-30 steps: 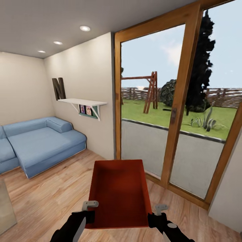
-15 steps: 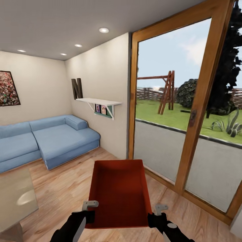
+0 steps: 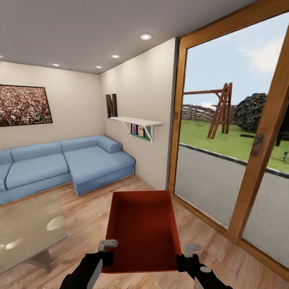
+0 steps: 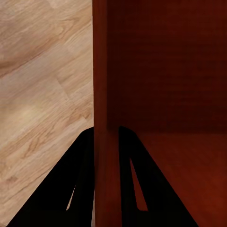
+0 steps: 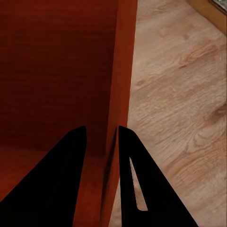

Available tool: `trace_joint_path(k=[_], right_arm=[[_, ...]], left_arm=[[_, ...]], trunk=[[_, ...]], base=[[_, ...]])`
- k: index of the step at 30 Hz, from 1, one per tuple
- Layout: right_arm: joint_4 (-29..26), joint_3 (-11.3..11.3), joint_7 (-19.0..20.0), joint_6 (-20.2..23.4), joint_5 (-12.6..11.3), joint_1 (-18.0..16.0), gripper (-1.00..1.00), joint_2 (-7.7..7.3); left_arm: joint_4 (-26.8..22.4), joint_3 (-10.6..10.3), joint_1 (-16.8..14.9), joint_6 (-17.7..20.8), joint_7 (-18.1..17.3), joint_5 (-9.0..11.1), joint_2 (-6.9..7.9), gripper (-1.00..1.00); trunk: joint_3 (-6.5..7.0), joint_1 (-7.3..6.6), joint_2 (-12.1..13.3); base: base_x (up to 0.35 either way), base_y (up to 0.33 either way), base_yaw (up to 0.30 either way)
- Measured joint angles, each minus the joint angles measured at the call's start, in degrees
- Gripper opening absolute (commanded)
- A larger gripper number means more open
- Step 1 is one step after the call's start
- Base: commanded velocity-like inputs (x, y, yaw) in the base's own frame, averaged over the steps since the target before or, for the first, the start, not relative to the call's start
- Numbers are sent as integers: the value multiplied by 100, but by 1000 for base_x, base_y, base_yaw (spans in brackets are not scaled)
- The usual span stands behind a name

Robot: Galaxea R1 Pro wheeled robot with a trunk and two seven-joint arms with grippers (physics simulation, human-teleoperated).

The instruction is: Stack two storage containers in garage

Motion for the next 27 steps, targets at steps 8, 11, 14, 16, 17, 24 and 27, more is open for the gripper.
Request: trace_joint_path(k=[8,11,14,16,17,24,27], right_arm=[[-2,3,-4,-1,0,0,-100,1],[-2,1,-2,0,0,0,-100,1],[-2,3,-4,0,0,0,-100,2],[-2,3,-5,0,0,0,-100,2],[-2,2,-5,0,2,0,-100,3],[-2,-1,-5,-1,7,0,-100,5],[-2,-2,-4,0,8,0,-100,4]], left_arm=[[2,-3,0,-6,-1,8,3,-100],[2,-2,0,-6,0,6,2,-100],[2,-3,0,-6,-1,9,4,-100],[2,-4,0,-6,-1,11,5,-100],[2,-4,0,-6,-1,11,5,-100],[2,-6,1,-6,-1,14,7,-100],[2,-5,1,-6,-1,14,6,-100]], trunk=[[0,0,0],[-9,0,0],[-21,0,0],[-31,0,0],[-35,0,0],[-68,0,0],[-82,0,0]], base=[[0,0,289],[0,0,274],[0,0,265],[0,0,264],[0,0,263],[0,0,262],[0,0,262]])
